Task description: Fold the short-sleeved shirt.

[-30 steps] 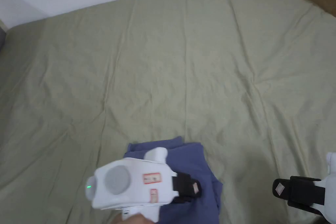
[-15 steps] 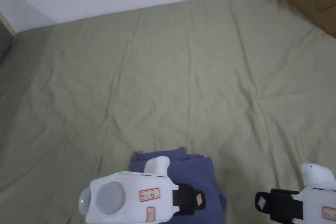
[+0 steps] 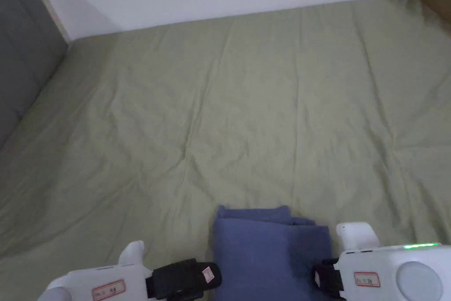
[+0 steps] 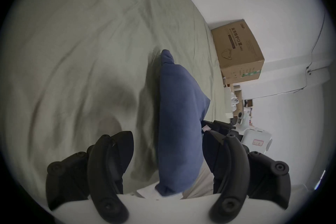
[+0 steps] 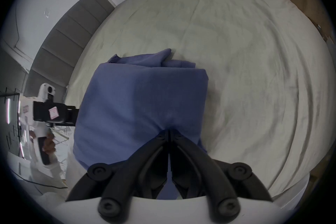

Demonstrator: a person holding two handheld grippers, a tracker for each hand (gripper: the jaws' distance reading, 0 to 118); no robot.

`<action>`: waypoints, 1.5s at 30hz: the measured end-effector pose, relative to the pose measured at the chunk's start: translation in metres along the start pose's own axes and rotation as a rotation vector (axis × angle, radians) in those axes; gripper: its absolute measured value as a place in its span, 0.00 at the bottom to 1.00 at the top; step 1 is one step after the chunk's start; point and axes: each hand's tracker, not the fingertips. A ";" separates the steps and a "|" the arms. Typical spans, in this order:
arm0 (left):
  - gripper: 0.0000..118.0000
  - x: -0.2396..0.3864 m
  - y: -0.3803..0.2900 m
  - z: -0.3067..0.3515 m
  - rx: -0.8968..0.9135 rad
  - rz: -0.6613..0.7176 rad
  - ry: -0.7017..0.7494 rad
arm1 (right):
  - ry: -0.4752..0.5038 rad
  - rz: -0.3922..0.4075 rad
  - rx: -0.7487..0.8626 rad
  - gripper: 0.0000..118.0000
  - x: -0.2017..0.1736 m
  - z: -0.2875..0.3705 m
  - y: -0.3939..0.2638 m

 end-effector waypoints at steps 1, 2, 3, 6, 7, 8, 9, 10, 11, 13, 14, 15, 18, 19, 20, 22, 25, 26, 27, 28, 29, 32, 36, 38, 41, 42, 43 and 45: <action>0.71 -0.003 0.003 -0.010 -0.022 0.001 -0.012 | 0.010 -0.037 0.000 0.02 0.002 0.002 0.001; 0.71 -0.005 0.004 -0.020 -0.058 0.005 -0.018 | 0.020 -0.063 0.000 0.02 0.005 0.003 0.002; 0.71 -0.010 0.005 -0.035 -0.076 0.027 -0.037 | 0.020 -0.058 -0.001 0.02 0.007 0.003 0.002; 0.70 -0.012 0.008 -0.061 -0.108 0.065 -0.190 | 0.016 -0.064 -0.003 0.02 0.006 0.002 0.002; 0.60 -0.014 0.009 -0.065 -0.109 0.066 -0.219 | 0.011 -0.060 -0.004 0.02 0.006 0.002 0.002; 0.43 -0.014 0.009 -0.070 -0.108 0.073 -0.224 | 0.004 -0.056 -0.006 0.02 0.005 0.001 0.003; 0.26 -0.016 0.010 -0.074 -0.113 0.069 -0.163 | -0.007 -0.053 -0.008 0.02 0.001 0.002 0.003; 0.23 -0.020 0.010 -0.077 -0.127 0.062 -0.123 | -0.017 -0.047 -0.009 0.02 0.000 0.002 0.004; 0.22 -0.024 0.010 -0.074 -0.127 0.081 -0.153 | -0.012 -0.046 -0.009 0.02 -0.001 0.003 0.005; 0.21 -0.025 0.012 -0.064 -0.130 0.106 -0.215 | -0.022 -0.043 -0.011 0.02 -0.008 0.008 0.007; 0.20 -0.022 0.014 -0.057 -0.129 0.095 -0.210 | -0.010 -0.035 -0.002 0.02 -0.011 0.012 0.008; 0.20 -0.021 0.015 -0.051 -0.132 0.075 -0.206 | -0.002 -0.035 0.006 0.02 -0.013 0.015 0.009; 0.20 -0.023 0.034 -0.004 -0.103 -0.006 -0.086 | 0.024 -0.042 0.040 0.02 -0.017 0.021 0.016; 0.20 -0.025 0.041 0.012 -0.096 -0.009 -0.050 | 0.029 -0.046 0.045 0.02 -0.016 0.021 0.017; 0.20 -0.028 0.051 0.037 -0.086 -0.051 0.015 | 0.031 -0.048 0.047 0.02 -0.016 0.020 0.018; 0.20 -0.035 0.069 0.080 -0.047 -0.107 0.169 | 0.026 -0.053 0.052 0.02 -0.015 0.019 0.017; 0.20 -0.050 0.102 0.145 -0.022 -0.207 0.455 | 0.028 -0.066 0.036 0.02 -0.009 0.016 0.012; 0.20 -0.054 0.113 0.167 -0.021 -0.242 0.576 | 0.025 -0.078 0.026 0.02 -0.007 0.013 0.011; 0.20 -0.059 0.122 0.181 -0.015 -0.270 0.662 | 0.019 -0.091 0.021 0.02 -0.004 0.012 0.009; 0.20 -0.065 0.132 0.195 -0.042 -0.327 0.780 | 0.014 -0.104 0.017 0.02 -0.002 0.010 0.008; 0.20 -0.071 0.139 0.206 -0.048 -0.315 0.870 | 0.008 -0.114 0.011 0.02 -0.010 0.012 0.006; 0.20 -0.090 0.154 0.224 -0.081 -0.280 1.041 | 0.009 -0.137 -0.002 0.02 -0.010 0.010 0.002; 0.67 -0.108 0.157 0.221 -0.046 -0.321 1.090 | -0.023 -0.129 -0.019 0.02 -0.008 0.008 0.001; 0.88 -0.103 0.153 0.221 -0.011 -0.311 1.197 | -0.021 -0.121 -0.018 0.02 -0.019 0.014 0.001; 0.87 -0.099 0.151 0.237 0.105 -0.296 1.062 | -0.015 -0.113 -0.019 0.02 -0.019 0.013 0.004; 0.87 -0.093 0.148 0.241 0.125 -0.276 1.042 | -0.016 -0.110 -0.018 0.02 -0.018 0.012 0.005; 0.84 -0.082 0.141 0.246 0.157 -0.254 1.034 | -0.018 -0.103 -0.017 0.02 -0.020 0.012 0.005; 0.54 -0.062 0.129 0.254 0.251 -0.216 0.946 | -0.015 -0.093 -0.011 0.02 -0.020 0.013 0.005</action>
